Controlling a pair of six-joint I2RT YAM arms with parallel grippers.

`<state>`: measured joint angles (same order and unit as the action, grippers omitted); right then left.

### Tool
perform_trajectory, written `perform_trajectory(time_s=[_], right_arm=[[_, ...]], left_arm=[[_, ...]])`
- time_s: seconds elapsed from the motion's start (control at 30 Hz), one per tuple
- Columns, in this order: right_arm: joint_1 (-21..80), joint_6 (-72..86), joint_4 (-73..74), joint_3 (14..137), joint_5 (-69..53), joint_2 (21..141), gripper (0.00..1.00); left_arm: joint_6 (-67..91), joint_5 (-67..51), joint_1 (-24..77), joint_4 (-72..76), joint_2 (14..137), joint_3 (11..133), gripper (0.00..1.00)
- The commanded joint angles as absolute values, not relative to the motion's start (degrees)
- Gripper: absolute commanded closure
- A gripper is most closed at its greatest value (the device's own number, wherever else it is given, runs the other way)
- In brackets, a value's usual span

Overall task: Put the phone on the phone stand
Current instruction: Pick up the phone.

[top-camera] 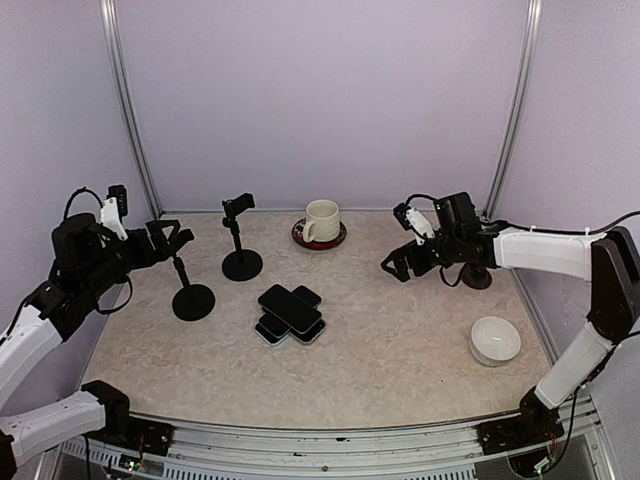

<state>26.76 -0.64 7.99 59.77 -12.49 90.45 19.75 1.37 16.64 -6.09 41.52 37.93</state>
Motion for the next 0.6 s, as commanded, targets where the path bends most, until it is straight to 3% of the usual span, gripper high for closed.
perform_trajectory(time_s=[0.0, 0.57], right_arm=[[30.6, -1.1, 8.2, 63.5, -11.0, 93.7, 0.0], [45.8, 0.0, 8.7, 80.7, -10.0, 112.6, 0.0]], left_arm=[[20.0, 0.4, 16.1, -6.0, 41.2, 37.9, 0.01], [19.9, 0.6, 15.9, -6.1, 40.8, 37.8, 0.01]])
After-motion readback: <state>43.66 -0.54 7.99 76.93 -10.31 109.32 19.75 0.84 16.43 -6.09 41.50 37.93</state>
